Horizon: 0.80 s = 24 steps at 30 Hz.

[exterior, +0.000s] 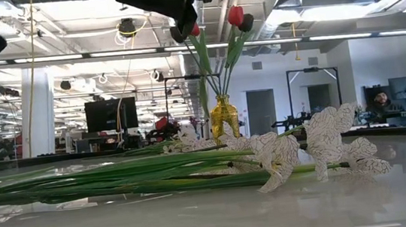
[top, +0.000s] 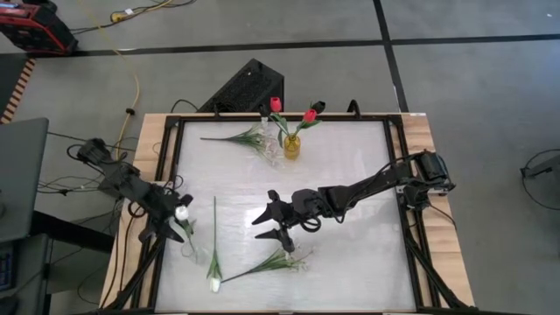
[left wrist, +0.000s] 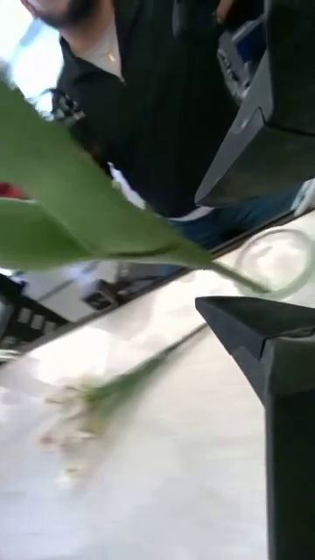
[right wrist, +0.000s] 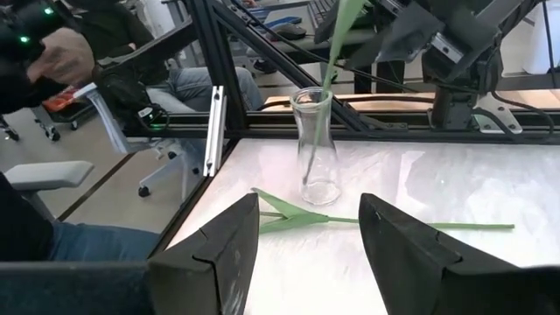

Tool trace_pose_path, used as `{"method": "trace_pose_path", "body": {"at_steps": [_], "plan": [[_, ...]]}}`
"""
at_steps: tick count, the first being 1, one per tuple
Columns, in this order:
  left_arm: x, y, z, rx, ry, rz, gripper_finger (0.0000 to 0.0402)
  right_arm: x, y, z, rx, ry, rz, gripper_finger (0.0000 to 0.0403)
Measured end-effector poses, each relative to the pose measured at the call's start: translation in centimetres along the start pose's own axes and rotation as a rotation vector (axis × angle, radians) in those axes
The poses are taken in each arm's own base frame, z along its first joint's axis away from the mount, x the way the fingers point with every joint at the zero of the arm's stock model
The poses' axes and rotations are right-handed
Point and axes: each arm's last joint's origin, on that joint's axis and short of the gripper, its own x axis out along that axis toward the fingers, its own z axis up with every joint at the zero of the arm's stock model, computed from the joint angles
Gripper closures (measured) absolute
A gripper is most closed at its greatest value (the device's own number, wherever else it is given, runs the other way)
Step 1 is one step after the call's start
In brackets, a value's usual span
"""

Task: Sort flowers into vase by color
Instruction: Put the top white flowers into the transparent vase

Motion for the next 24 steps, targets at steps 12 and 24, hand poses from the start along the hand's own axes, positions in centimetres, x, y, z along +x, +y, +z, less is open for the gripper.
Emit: {"method": "trace_pose_path", "body": {"at_steps": [12, 24], "plan": [[-0.5, -1.2, 1.7, -0.271, 0.243, 0.192, 0.0235, 0.0, -0.1, -0.5, 0.036, 0.051, -0.008, 0.0179], [-1.5, 0.5, 0.5, -0.256, 0.277, 0.634, 0.0235, -0.1, 0.2, -1.6, 0.073, 0.156, -0.059, 0.0179]]}}
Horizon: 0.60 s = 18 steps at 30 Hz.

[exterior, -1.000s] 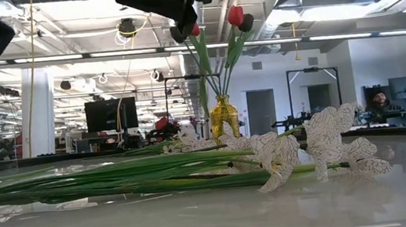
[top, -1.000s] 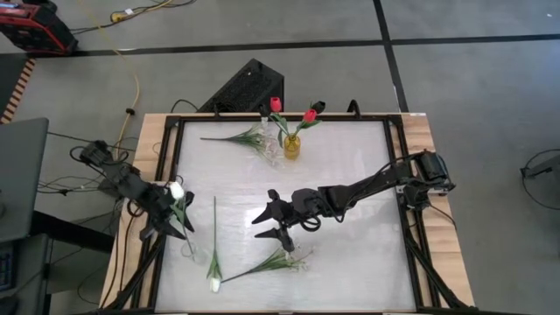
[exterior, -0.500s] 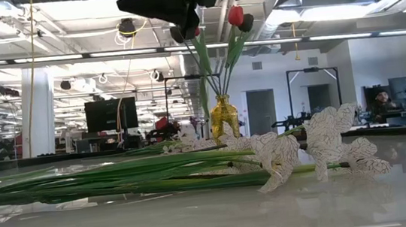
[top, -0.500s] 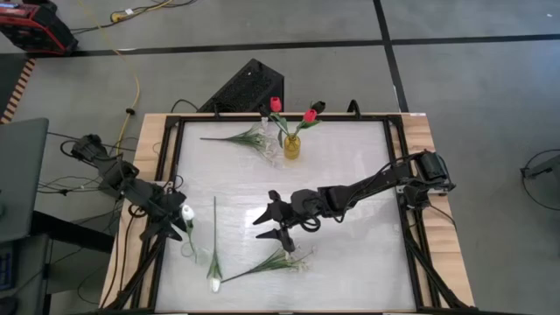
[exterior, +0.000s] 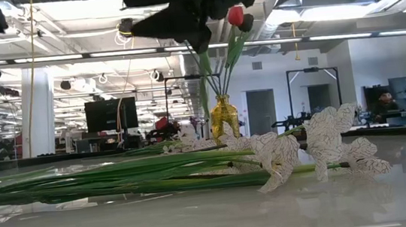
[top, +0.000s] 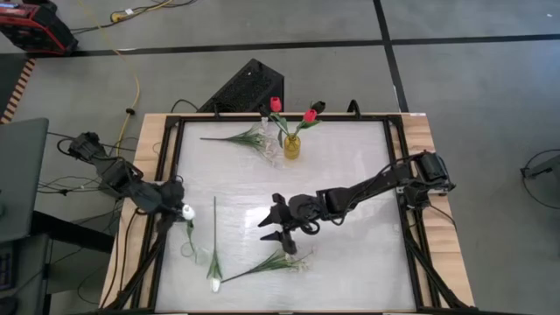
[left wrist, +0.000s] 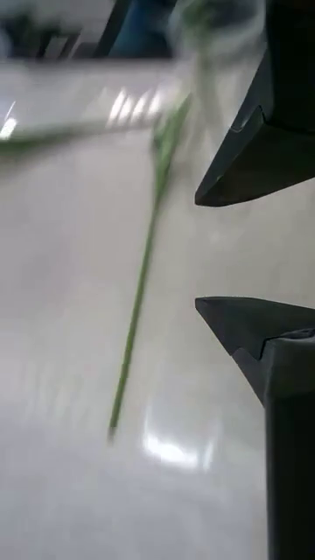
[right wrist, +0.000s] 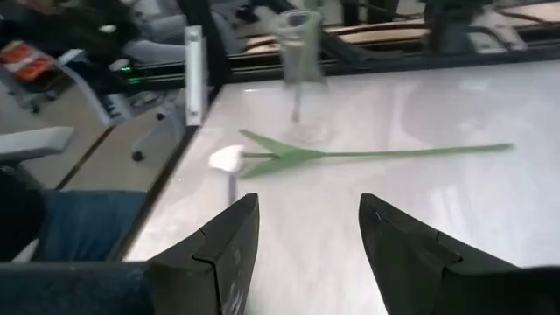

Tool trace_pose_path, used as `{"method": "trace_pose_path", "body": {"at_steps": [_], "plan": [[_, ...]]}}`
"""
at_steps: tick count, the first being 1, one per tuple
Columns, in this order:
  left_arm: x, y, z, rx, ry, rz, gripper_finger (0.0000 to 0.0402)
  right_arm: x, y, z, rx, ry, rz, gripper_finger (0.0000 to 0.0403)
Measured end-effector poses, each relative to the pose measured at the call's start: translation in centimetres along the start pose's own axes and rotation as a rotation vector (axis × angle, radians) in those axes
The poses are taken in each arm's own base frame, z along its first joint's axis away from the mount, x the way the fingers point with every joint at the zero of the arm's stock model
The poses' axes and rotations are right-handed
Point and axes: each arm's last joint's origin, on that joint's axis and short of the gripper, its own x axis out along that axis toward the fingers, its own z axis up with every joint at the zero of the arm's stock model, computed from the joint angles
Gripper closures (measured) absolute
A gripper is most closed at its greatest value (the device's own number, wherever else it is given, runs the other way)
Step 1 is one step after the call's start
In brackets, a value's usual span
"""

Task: Sort flowers into vase by color
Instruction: Put the top white flowers into the transparent vase

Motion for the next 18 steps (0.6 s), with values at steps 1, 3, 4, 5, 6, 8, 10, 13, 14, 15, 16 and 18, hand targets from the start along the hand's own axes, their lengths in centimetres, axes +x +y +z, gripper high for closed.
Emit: {"method": "trace_pose_path", "body": {"at_steps": [1, 3, 4, 5, 6, 8, 10, 13, 14, 15, 16, 18], "plan": [[0.0, 0.2, 0.0, -0.001, -0.028, 0.039, 0.0235, 0.0, 0.0, 0.0, 0.000, -0.001, -0.011, 0.0179], [0.0, 0.4, 0.2, -0.001, -0.097, 0.098, 0.0235, 0.0, -0.1, 0.0, 0.000, -0.003, -0.017, 0.0179], [-0.1, 0.4, 0.4, -0.001, -0.137, 0.126, 0.0235, 0.0, -0.1, 0.0, 0.000, -0.002, -0.017, 0.0179], [-0.1, 0.5, 0.5, -0.002, -0.182, 0.157, 0.0235, 0.0, -0.1, 0.0, 0.000, -0.001, -0.017, 0.0179], [-0.1, 0.6, 0.6, -0.003, -0.228, 0.190, 0.0235, 0.0, -0.1, 0.0, 0.000, -0.001, -0.017, 0.0179], [-0.2, 0.7, 0.9, 0.002, -0.302, 0.254, 0.0235, 0.0, -0.1, 0.0, -0.001, -0.004, -0.025, 0.0179], [-0.3, 0.9, 1.0, 0.005, -0.350, 0.302, 0.0235, 0.0, -0.1, 0.0, -0.001, -0.007, -0.040, 0.0179], [-0.4, 1.2, 1.3, -0.052, -0.403, 0.357, 0.0235, 0.0, -0.2, 0.0, 0.005, -0.007, -0.044, 0.0179], [-0.4, 1.4, 1.5, -0.098, -0.435, 0.380, 0.0235, 0.0, -0.2, 0.0, 0.009, -0.008, -0.044, 0.0179], [-0.3, 1.4, 1.7, -0.143, -0.471, 0.402, 0.0235, 0.0, -0.1, 0.0, 0.014, -0.008, -0.043, 0.0179], [-0.3, 1.5, 1.9, -0.172, -0.499, 0.414, 0.0235, 0.0, -0.1, 0.0, 0.020, -0.008, -0.043, 0.0179], [-0.2, 1.4, 2.4, -0.163, -0.529, 0.443, 0.0235, 0.0, -0.1, 0.0, 0.022, -0.007, -0.043, 0.0179]]}}
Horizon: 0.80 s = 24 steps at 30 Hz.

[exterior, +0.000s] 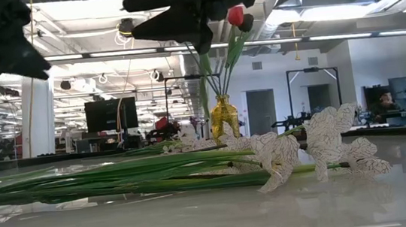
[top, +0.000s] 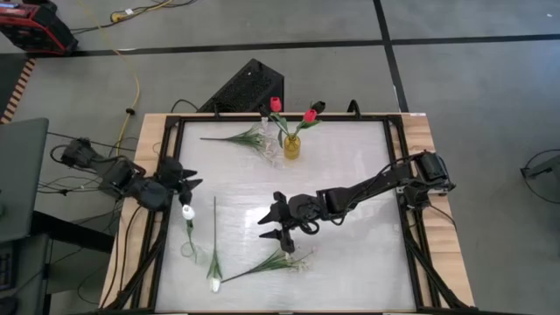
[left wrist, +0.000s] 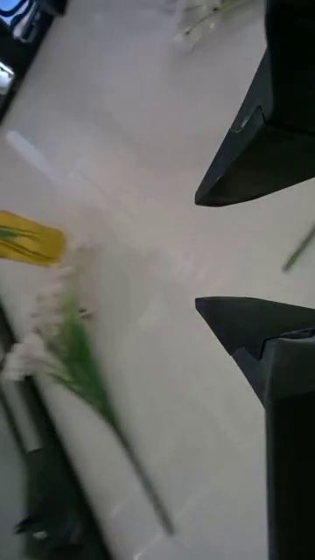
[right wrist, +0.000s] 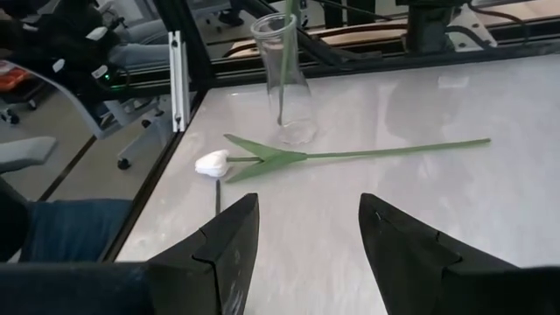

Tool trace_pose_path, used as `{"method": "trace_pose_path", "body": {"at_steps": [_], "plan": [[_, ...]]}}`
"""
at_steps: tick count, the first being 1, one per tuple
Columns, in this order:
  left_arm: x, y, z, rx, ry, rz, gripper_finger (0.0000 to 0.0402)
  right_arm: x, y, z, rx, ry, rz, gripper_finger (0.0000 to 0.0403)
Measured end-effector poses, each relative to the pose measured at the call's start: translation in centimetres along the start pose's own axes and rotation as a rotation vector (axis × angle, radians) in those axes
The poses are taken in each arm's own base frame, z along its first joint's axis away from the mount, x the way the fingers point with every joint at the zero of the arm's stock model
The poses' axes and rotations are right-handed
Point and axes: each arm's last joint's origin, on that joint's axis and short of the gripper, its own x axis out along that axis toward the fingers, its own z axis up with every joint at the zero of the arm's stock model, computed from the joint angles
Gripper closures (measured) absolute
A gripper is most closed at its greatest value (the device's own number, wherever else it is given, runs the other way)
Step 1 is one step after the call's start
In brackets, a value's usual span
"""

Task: Sort flowers into vase by color
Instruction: Put the top white flowers into the transparent vase

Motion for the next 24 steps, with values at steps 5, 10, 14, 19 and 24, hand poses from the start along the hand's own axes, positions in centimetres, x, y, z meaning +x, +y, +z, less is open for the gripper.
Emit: {"method": "trace_pose_path", "body": {"at_steps": [5, 10, 14, 19, 24], "plan": [[1.8, -1.5, 1.8, 0.076, -0.074, 0.032, 0.0235, 0.0, 0.0, 0.0, 0.001, 0.000, 0.000, 0.0179], [5.0, -1.6, 4.1, 0.220, -0.087, 0.096, 0.0235, 0.0, 0.1, 0.0, 0.001, 0.001, 0.002, 0.0179], [7.1, 0.5, 7.1, 0.287, -0.024, 0.232, 0.0235, 0.0, 0.7, -0.3, -0.003, 0.020, 0.012, 0.0179], [10.3, 4.3, 10.0, 0.313, 0.116, 0.226, 0.0235, 0.0, 1.7, -0.9, -0.021, 0.044, -0.014, 0.0179], [14.8, 8.3, 11.1, 0.376, 0.244, 0.232, 0.0235, 0.1, 2.1, -1.7, -0.038, 0.078, -0.088, 0.0179]]}}
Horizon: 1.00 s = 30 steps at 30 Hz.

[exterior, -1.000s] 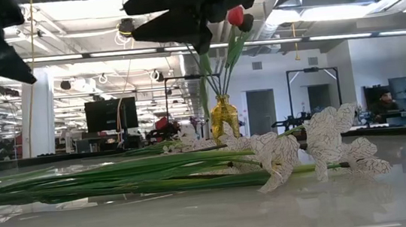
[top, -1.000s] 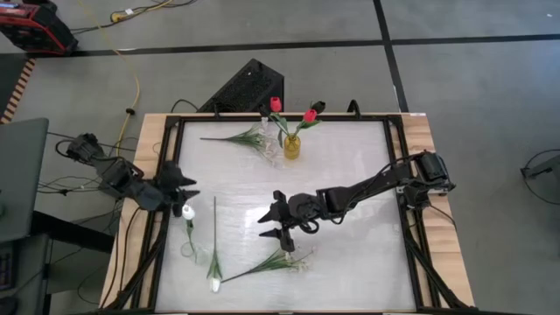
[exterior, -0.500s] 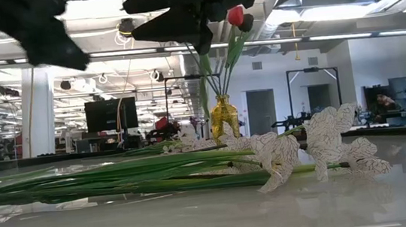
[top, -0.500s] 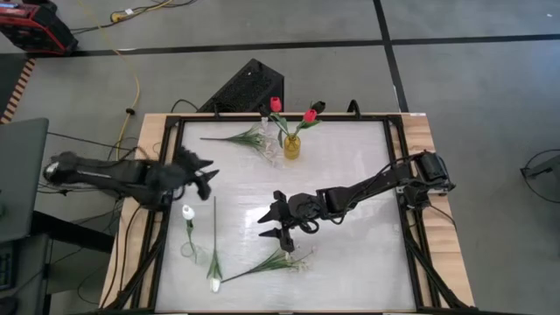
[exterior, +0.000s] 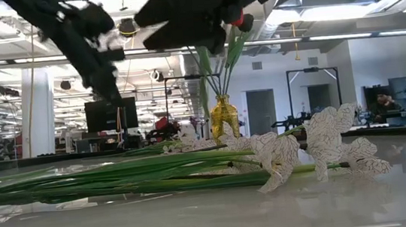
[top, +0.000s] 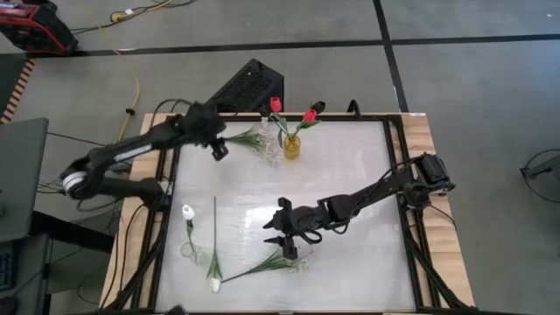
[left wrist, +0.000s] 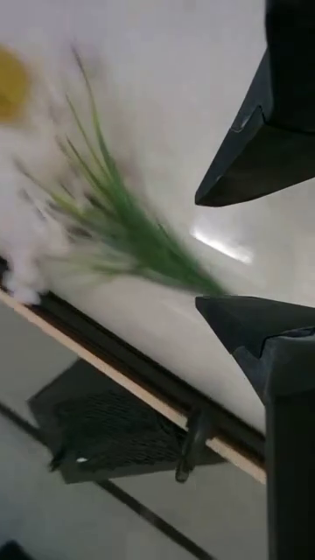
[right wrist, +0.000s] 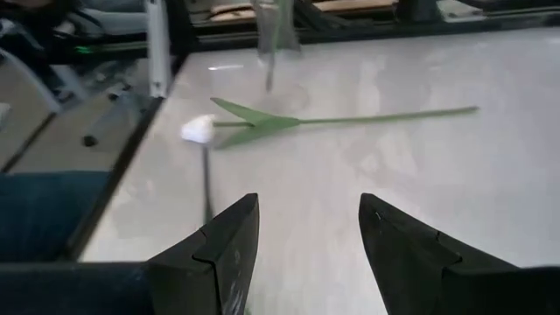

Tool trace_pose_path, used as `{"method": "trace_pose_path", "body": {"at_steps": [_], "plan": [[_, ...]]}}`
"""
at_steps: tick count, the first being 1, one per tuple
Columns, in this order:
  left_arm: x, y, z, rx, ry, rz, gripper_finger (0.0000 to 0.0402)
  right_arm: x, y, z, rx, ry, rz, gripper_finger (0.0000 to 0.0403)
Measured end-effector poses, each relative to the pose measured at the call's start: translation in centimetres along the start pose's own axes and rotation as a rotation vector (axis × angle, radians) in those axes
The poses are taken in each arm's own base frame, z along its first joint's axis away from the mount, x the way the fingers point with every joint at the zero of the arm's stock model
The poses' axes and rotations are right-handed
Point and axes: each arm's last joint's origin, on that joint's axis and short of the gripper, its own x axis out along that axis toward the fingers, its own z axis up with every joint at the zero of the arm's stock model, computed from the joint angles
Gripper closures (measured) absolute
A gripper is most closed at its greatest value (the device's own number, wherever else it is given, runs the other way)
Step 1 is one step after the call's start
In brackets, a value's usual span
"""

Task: Sort flowers into vase by color
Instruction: Put the top white flowers into the transparent vase

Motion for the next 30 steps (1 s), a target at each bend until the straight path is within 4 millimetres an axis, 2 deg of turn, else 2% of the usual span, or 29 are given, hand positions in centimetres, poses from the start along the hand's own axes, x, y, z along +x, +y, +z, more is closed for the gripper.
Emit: {"method": "trace_pose_path", "body": {"at_steps": [3, 7, 14, 17, 22, 25, 28, 30], "plan": [[3.2, 1.3, 0.0, 0.047, 0.082, 0.009, 0.0235, 0.3, 0.3, -0.6, -0.009, 0.024, -0.021, 0.0179], [7.3, 1.9, -0.5, 0.132, 0.214, -0.030, 0.0235, 0.6, 0.4, -1.4, -0.010, 0.050, -0.021, 0.0179], [12.0, 2.1, -0.4, 0.175, 0.352, -0.057, 0.0235, 0.7, -0.1, -2.7, -0.016, 0.100, -0.037, 0.0179], [12.9, 2.1, -0.4, 0.186, 0.384, -0.072, 0.0235, 0.7, -0.3, -2.7, -0.013, 0.097, -0.040, 0.0179], [13.1, 2.0, -0.6, 0.223, 0.403, -0.122, 0.0247, 0.7, -0.5, -2.6, -0.027, 0.098, -0.045, 0.0179], [13.1, 1.9, -0.9, 0.207, 0.409, -0.161, 0.0296, 0.7, -0.5, -2.6, -0.032, 0.094, -0.043, 0.0179], [13.0, 1.8, -1.1, 0.181, 0.433, -0.168, 0.0371, 0.7, -0.5, -2.6, -0.032, 0.093, -0.043, 0.0179], [12.8, 1.8, -1.1, 0.148, 0.440, -0.166, 0.0389, 0.7, -0.5, -2.5, -0.026, 0.090, -0.043, 0.0179]]}}
